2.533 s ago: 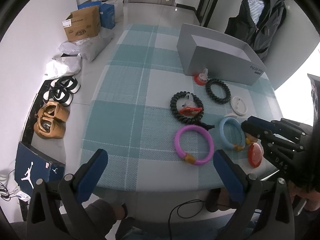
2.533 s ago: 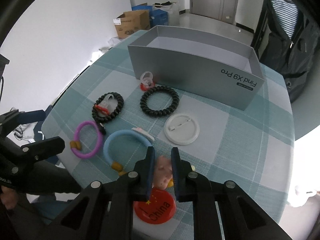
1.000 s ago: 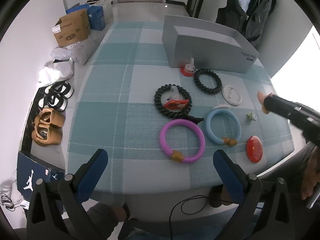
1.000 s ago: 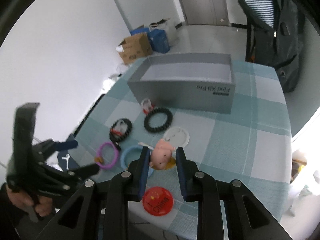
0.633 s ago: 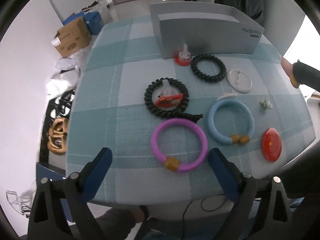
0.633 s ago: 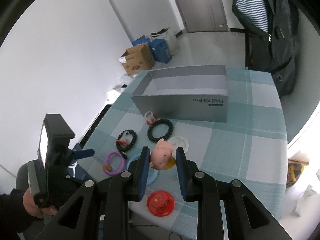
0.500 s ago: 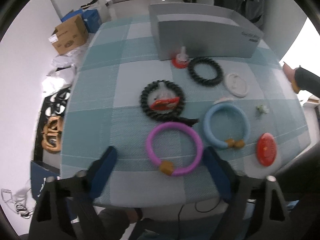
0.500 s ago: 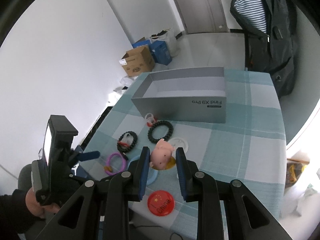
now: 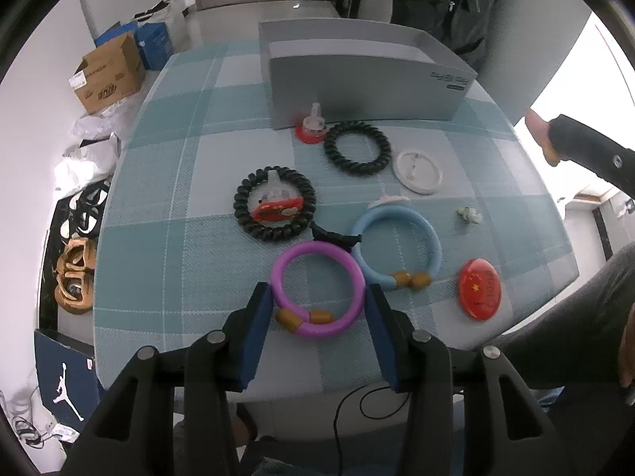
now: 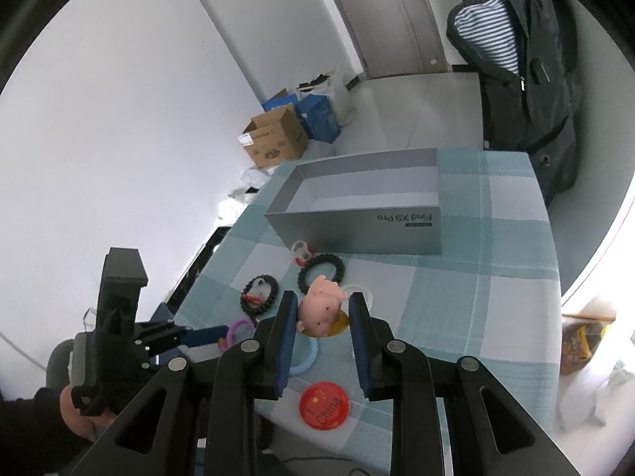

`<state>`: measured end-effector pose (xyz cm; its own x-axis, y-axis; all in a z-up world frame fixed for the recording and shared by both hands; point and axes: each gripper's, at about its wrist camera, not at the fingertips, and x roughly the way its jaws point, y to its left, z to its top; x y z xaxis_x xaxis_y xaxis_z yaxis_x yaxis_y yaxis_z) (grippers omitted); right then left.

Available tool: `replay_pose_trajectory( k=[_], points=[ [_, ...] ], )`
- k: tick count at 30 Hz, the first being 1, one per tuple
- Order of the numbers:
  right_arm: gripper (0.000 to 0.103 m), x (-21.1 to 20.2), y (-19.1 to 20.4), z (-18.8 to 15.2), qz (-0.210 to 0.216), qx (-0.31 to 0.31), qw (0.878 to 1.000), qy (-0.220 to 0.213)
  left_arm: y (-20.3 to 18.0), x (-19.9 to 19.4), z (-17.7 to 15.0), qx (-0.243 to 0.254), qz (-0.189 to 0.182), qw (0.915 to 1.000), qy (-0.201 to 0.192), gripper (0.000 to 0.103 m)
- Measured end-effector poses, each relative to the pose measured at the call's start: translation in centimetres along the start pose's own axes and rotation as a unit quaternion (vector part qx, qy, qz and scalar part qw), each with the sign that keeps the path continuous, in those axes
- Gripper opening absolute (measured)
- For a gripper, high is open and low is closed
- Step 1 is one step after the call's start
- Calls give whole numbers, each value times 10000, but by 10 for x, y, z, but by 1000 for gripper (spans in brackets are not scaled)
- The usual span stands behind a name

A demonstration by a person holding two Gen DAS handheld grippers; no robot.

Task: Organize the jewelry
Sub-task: 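Grasp the pink ring with the left gripper while the right gripper holds the pig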

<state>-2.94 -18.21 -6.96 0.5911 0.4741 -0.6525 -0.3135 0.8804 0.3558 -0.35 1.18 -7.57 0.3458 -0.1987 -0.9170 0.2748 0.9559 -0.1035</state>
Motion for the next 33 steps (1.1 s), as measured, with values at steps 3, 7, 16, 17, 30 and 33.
replay_pose_trajectory(
  k=[3,7,16,17,30,33],
  points=[
    [25,-2,0,0,9,31,10000,-23,-9,-7,0,34,-102,9999,-97,41],
    [25,-6,1,0,46,50,10000,-59,-10,-20,-1,39,-219,9992,-318,41],
    [25,-18,16,10,164,-168,9992,-330,6,-44,7,-480,-595,9940,-782,41],
    [25,-19,17,14,206,-191,9990,-338,11,-46,11,-534,-639,9931,-829,41],
    [15,-7,8,110,670,-275,9961,-501,27,-66,92,-477,-690,9870,-1368,41],
    [14,14,4,126,662,-309,9964,-419,29,-53,115,-432,-681,9873,-1366,41]
  ],
)
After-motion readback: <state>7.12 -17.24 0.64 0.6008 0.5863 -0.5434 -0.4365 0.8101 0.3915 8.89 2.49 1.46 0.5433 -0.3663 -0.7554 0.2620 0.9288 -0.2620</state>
